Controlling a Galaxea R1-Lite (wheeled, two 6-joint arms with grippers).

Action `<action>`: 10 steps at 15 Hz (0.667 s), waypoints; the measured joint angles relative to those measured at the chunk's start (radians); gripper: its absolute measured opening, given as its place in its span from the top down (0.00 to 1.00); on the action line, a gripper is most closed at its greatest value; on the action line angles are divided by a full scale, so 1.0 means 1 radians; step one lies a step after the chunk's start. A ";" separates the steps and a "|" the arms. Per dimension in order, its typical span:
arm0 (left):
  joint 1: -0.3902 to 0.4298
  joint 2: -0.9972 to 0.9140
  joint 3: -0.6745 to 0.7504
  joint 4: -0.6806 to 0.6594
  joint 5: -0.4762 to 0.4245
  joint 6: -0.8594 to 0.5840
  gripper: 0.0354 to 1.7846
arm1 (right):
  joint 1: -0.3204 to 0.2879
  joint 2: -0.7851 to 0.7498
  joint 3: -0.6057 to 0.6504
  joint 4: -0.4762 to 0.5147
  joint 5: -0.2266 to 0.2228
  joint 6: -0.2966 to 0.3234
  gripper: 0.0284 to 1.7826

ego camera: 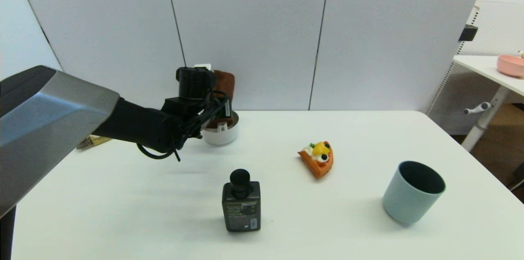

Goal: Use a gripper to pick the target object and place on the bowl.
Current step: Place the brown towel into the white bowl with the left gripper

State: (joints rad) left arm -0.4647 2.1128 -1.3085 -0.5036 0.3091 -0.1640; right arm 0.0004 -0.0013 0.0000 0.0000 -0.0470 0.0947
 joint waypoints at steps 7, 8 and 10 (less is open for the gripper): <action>0.001 -0.001 -0.005 -0.002 -0.001 0.000 0.25 | 0.000 0.000 0.000 0.000 0.000 0.000 0.04; 0.001 -0.001 -0.006 -0.003 -0.001 0.000 0.22 | 0.000 0.000 0.000 0.000 0.000 0.000 0.04; 0.001 -0.001 -0.006 -0.016 -0.001 0.002 0.18 | 0.000 0.000 0.000 0.000 0.000 0.000 0.04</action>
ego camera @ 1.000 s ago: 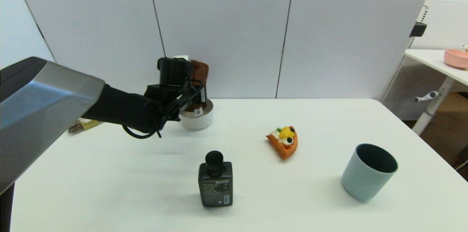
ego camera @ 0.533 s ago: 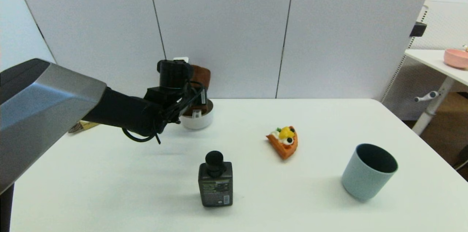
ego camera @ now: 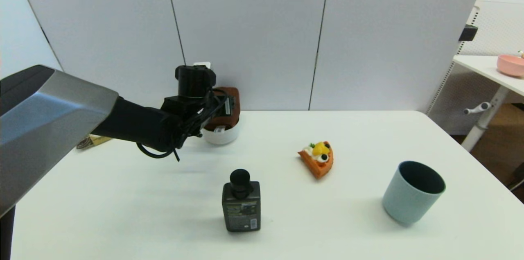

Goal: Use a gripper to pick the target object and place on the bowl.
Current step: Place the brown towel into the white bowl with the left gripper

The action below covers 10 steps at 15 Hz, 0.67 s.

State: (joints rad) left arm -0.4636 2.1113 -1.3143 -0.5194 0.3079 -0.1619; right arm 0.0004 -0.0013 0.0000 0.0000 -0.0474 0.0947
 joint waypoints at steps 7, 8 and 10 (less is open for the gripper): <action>0.000 -0.131 -0.088 0.069 -0.005 0.109 0.10 | 0.000 0.000 0.000 0.000 0.000 0.000 0.04; 0.000 -0.183 -0.103 0.124 -0.005 0.132 0.10 | 0.000 0.000 0.000 0.000 0.000 0.000 0.04; 0.004 -0.309 -0.137 0.263 -0.004 0.188 0.08 | 0.000 0.000 0.000 0.000 0.000 0.000 0.04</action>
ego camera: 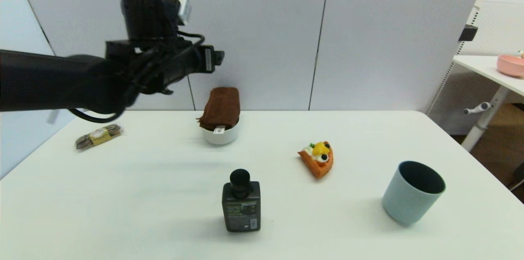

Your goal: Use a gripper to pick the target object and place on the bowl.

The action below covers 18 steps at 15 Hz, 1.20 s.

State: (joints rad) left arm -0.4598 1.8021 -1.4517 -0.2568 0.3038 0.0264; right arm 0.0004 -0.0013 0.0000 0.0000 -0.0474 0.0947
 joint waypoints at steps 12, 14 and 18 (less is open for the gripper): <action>0.421 -0.838 0.412 0.490 -0.248 0.188 0.05 | 0.000 0.000 0.000 0.000 0.000 0.000 0.04; 0.463 -1.009 0.612 0.471 -0.283 0.163 0.05 | 0.000 0.000 0.000 0.000 0.000 0.000 0.04; 0.490 -1.337 0.961 0.459 -0.300 0.114 0.05 | 0.000 0.000 0.000 0.000 0.000 0.000 0.04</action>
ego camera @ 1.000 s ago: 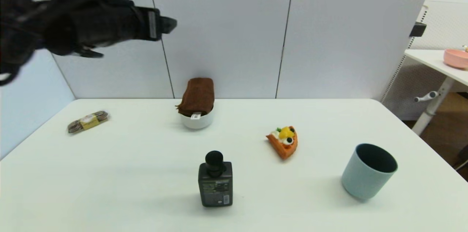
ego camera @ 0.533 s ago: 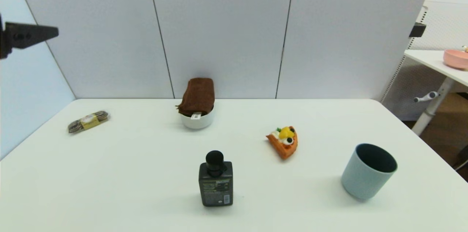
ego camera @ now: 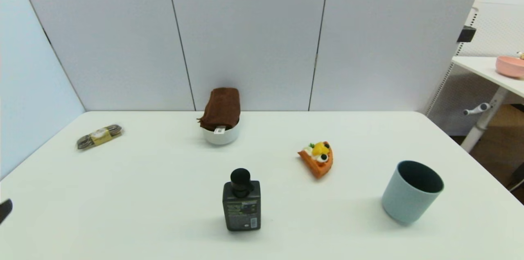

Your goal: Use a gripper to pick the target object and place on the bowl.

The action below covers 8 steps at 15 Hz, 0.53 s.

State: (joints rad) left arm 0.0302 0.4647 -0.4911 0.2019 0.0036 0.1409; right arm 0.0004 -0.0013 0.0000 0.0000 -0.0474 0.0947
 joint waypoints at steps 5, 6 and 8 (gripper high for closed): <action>-0.013 -0.289 0.339 -0.120 0.003 -0.022 0.05 | 0.000 0.000 0.000 0.000 0.000 0.000 0.04; -0.019 -0.334 0.382 -0.142 0.003 -0.024 0.05 | 0.000 0.000 0.000 0.000 0.000 0.000 0.04; -0.026 -0.407 0.457 -0.190 -0.001 -0.036 0.05 | 0.000 0.000 0.000 0.000 0.000 0.000 0.04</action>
State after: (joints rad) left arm 0.0038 0.0581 -0.0336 0.0115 0.0028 0.1047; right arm 0.0000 -0.0013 0.0000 0.0004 -0.0474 0.0947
